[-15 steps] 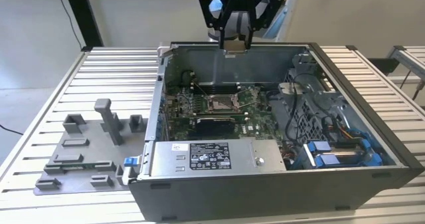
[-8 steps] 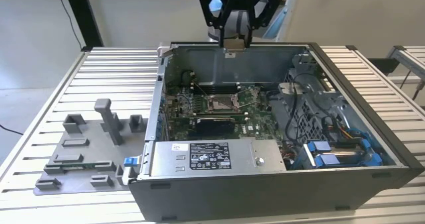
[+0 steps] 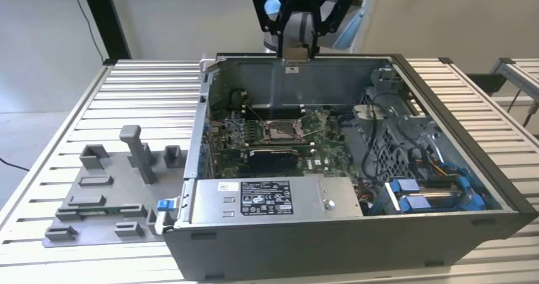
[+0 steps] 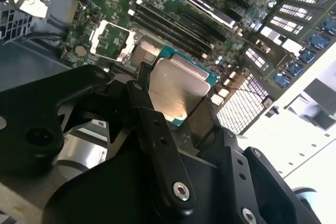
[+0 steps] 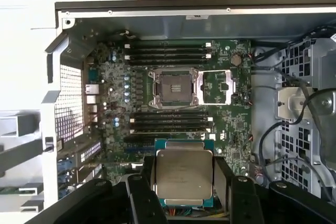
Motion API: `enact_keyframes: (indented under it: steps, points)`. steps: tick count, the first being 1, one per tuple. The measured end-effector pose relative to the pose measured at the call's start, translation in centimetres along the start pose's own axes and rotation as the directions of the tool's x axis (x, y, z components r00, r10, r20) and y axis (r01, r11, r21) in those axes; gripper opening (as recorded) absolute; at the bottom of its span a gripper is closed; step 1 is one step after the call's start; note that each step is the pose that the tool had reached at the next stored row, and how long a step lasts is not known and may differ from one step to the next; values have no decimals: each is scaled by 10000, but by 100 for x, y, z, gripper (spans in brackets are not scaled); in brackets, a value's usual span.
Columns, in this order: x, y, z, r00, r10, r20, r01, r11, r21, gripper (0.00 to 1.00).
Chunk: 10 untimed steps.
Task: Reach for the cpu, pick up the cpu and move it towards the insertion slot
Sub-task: 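Pick up the cpu and move it towards the insertion slot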
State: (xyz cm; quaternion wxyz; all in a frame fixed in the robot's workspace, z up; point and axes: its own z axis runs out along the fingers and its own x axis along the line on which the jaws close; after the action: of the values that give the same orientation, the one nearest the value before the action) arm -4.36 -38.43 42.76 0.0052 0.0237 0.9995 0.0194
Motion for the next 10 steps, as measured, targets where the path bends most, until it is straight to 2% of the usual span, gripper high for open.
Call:
enact_keyframes:
  steps: [10]
  points:
    - [2, 149, 30, 9999, 146, 16, -146, 9999, 1, 0]
